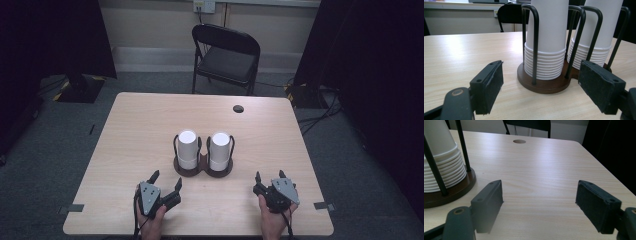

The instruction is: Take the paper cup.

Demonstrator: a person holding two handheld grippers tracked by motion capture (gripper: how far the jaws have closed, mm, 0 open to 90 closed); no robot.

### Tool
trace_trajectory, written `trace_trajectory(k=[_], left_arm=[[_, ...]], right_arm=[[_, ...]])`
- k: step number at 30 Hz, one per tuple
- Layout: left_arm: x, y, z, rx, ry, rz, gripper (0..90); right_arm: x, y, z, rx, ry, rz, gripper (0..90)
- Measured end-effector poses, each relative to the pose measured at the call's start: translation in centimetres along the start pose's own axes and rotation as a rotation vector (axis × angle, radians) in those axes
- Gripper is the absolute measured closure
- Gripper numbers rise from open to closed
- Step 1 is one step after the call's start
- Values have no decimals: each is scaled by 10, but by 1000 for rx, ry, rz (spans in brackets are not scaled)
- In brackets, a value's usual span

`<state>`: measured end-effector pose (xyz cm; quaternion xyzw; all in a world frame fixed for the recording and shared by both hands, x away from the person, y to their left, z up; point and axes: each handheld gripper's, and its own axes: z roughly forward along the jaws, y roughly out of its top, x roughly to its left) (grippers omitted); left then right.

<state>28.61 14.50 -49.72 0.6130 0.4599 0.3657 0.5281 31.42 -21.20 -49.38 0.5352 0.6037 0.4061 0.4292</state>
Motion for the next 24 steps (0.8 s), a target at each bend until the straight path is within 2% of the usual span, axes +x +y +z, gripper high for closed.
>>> trace_trajectory(k=[2,8,14,19,24], left_arm=[[0,0,0,2,13,-3,198],[-1,1,1,16,-1,20,204],[0,0,1,2,13,-14,201],[2,0,0,-3,5,-19,198],[1,0,1,2,0,-11,201]], right_arm=[[1,0,-1,-9,6,-3,208],[-1,-1,-3,-38,40,2,208],[-1,-1,-2,-19,53,16,233],[0,-1,-2,-18,65,3,241],[1,4,-3,-34,154,34,270]])
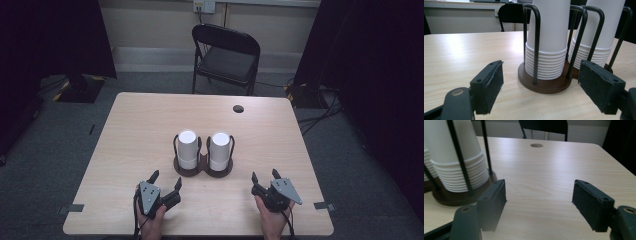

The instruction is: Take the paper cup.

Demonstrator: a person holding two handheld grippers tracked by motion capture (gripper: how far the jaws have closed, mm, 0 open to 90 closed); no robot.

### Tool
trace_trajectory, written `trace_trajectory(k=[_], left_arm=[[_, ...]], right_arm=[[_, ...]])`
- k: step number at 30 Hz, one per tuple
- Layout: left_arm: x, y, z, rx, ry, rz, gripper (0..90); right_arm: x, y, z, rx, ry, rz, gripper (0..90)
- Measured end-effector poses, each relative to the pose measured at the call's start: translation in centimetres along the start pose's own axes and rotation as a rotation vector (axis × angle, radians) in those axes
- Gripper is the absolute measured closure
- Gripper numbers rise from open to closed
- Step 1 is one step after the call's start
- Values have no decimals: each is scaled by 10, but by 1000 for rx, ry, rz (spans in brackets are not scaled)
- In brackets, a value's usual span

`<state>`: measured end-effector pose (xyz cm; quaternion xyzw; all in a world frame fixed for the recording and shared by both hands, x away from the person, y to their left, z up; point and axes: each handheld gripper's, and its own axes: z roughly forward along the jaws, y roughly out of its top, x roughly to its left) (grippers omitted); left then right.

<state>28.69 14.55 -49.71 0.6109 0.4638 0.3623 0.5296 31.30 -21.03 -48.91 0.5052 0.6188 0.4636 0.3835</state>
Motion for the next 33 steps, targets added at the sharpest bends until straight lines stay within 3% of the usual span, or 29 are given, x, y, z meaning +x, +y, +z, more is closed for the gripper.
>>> trace_trajectory(k=[8,18,25,26,33], left_arm=[[0,0,-1,-5,2,2,201],[0,0,-1,-5,1,3,201],[0,0,-1,-4,1,4,201],[0,0,-1,-7,1,0,201],[0,0,-1,-8,1,-1,201]], right_arm=[[16,30,1,-45,147,-64,302],[29,64,8,-70,307,-81,316],[39,83,11,-76,360,-116,295],[42,89,15,-64,386,-137,283],[47,103,28,-70,441,-152,257]])
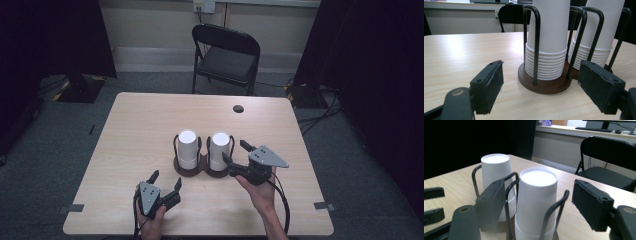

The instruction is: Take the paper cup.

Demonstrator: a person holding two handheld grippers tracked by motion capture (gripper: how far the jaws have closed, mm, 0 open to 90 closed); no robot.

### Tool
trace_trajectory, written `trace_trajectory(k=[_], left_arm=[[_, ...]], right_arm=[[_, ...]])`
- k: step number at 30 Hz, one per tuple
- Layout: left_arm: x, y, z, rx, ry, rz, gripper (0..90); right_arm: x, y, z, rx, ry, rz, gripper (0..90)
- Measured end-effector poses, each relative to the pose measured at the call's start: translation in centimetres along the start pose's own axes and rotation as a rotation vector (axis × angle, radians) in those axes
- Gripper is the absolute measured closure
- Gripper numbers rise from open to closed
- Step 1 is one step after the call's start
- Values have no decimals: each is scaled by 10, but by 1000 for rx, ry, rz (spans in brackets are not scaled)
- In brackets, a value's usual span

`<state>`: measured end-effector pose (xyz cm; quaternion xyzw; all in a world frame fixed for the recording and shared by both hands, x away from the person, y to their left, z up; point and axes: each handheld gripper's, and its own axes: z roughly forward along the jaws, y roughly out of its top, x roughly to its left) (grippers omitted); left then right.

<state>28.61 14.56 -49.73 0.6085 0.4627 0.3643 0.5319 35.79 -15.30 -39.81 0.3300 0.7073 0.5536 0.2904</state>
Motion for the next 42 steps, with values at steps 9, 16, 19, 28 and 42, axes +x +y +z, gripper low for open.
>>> trace_trajectory(k=[9,16,19,28,42], left_arm=[[0,0,0,-2,0,4,201],[0,0,0,0,1,6,201],[-1,0,0,-3,3,7,201],[-2,0,0,-1,1,17,201],[-1,0,-1,-3,0,18,202]], right_arm=[[-11,19,12,20,41,-28,257],[-22,25,24,36,92,-1,257],[-23,23,32,51,107,5,257],[-25,14,47,65,121,-12,257],[-27,4,62,105,157,-18,282]])
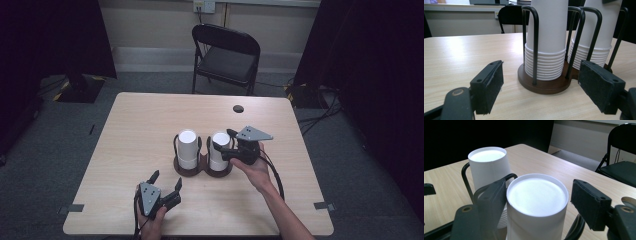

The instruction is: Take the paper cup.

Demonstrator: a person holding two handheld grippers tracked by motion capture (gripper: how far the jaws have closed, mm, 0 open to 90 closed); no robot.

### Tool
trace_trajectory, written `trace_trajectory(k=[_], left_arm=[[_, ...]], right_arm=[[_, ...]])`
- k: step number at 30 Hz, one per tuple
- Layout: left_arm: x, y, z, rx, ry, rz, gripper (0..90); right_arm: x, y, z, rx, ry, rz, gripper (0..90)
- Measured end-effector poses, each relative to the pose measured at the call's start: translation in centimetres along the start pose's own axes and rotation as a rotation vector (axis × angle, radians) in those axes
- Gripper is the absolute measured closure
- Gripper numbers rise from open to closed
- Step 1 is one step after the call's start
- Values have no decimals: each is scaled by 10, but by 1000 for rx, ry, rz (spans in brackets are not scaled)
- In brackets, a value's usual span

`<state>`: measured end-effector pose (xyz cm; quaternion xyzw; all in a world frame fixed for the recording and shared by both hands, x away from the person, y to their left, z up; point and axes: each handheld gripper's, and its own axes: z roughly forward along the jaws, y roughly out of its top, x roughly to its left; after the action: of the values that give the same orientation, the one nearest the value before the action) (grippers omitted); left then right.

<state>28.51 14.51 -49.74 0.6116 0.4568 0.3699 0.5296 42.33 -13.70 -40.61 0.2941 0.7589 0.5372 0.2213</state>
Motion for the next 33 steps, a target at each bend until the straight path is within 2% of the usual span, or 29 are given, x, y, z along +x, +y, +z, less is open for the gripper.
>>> trace_trajectory(k=[3,7,10,14,22,28,31,33], left_arm=[[0,0,0,0,-7,-6,217],[0,0,0,1,-2,-3,216],[0,0,1,-1,-3,-8,216],[0,0,0,-1,-5,-8,216],[-1,1,1,12,-14,10,260],[-1,1,3,30,-15,13,242],[0,2,4,44,-48,20,214],[0,2,5,49,-52,18,183]], right_arm=[[0,-1,2,8,7,-20,290],[0,-3,5,26,16,-17,310],[2,-3,6,40,13,-39,320],[1,-2,6,42,15,-28,326],[1,1,4,22,22,-33,331],[1,4,0,-2,23,-26,331],[0,5,-1,-12,26,-27,331],[0,6,-2,-10,26,-28,331]])
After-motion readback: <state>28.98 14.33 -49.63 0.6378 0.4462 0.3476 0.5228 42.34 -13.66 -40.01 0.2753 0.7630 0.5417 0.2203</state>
